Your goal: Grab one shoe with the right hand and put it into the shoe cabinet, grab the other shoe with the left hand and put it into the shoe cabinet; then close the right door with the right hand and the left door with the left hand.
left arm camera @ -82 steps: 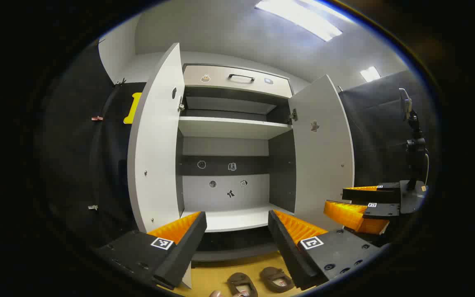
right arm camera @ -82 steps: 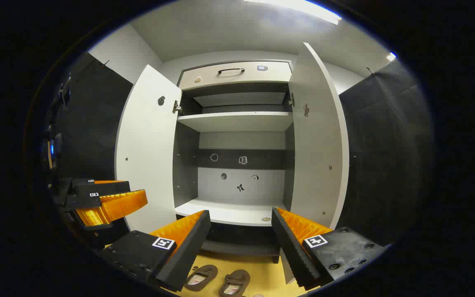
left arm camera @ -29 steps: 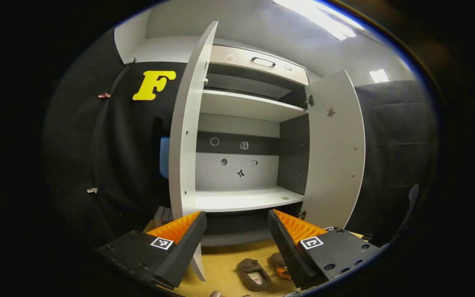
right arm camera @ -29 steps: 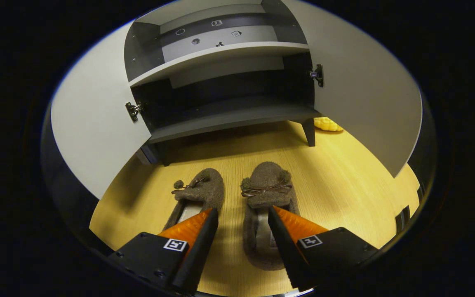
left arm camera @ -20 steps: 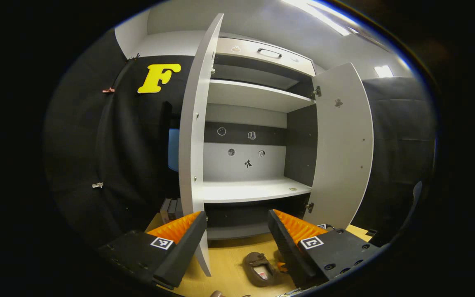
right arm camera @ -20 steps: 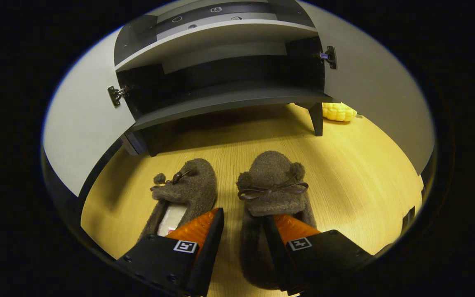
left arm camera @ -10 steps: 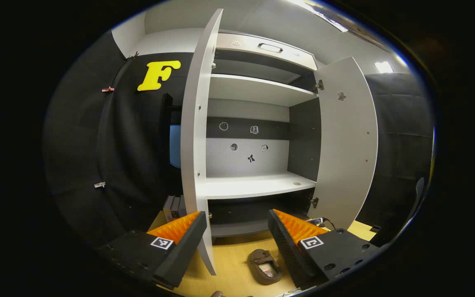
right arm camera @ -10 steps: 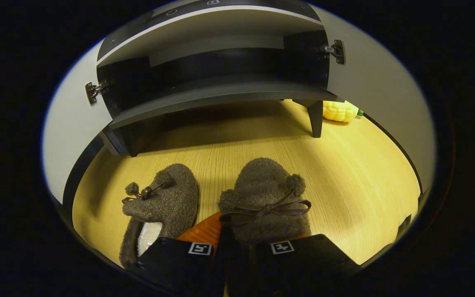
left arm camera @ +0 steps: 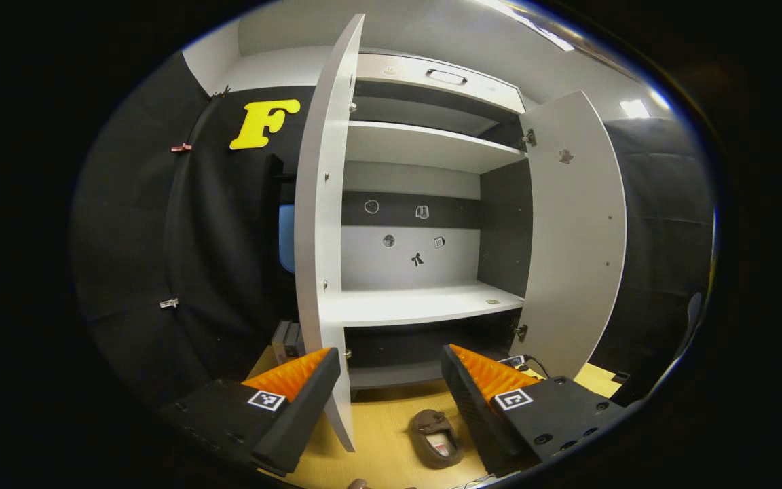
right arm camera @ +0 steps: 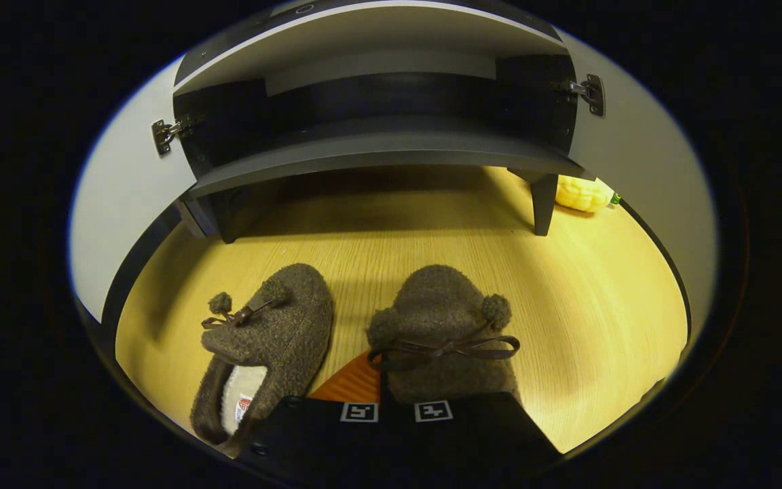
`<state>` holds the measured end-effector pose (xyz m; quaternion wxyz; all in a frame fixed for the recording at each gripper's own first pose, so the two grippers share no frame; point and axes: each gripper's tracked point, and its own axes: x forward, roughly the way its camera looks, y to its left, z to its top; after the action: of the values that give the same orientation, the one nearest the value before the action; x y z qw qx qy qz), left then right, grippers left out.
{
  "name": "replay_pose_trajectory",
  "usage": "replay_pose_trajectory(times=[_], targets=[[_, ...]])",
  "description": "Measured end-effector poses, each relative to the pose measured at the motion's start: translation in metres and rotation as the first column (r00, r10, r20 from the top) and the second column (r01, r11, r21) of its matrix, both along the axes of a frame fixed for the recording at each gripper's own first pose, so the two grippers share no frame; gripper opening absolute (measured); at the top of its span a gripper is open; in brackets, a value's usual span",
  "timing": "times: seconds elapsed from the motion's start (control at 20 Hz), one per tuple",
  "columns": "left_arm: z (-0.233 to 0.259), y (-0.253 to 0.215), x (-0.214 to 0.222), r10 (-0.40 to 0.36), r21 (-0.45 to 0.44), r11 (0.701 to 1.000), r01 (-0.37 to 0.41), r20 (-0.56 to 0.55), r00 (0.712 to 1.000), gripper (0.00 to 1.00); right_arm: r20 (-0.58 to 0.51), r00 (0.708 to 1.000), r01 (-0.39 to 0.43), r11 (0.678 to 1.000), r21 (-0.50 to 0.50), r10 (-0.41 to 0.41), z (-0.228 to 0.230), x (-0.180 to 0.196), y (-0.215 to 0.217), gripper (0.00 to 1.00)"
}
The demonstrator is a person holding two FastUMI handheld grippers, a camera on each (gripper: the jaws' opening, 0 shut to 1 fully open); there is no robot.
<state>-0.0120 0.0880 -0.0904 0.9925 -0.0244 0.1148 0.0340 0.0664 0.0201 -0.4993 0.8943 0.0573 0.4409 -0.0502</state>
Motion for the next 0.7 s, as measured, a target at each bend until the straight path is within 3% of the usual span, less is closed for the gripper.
replay_pose_trajectory(times=[0.25,0.45,0.7], targets=[[0.000,-0.014,0.004,-0.033,-0.018,0.999,0.033,0.004,0.999,0.95,0.054,0.998,-0.012,1.000,0.019,0.011,0.056,-0.018,-0.003,0.05],[0.002,-0.027,0.007,-0.085,-0.064,0.994,0.087,0.029,0.996,0.95,0.139,0.990,-0.019,1.000,0.017,0.016,0.136,-0.024,-0.006,0.05],[0.005,-0.032,0.003,-0.116,-0.072,0.990,0.120,0.047,0.992,0.95,0.289,0.956,-0.026,0.998,-0.060,0.042,0.248,-0.006,-0.019,0.05]])
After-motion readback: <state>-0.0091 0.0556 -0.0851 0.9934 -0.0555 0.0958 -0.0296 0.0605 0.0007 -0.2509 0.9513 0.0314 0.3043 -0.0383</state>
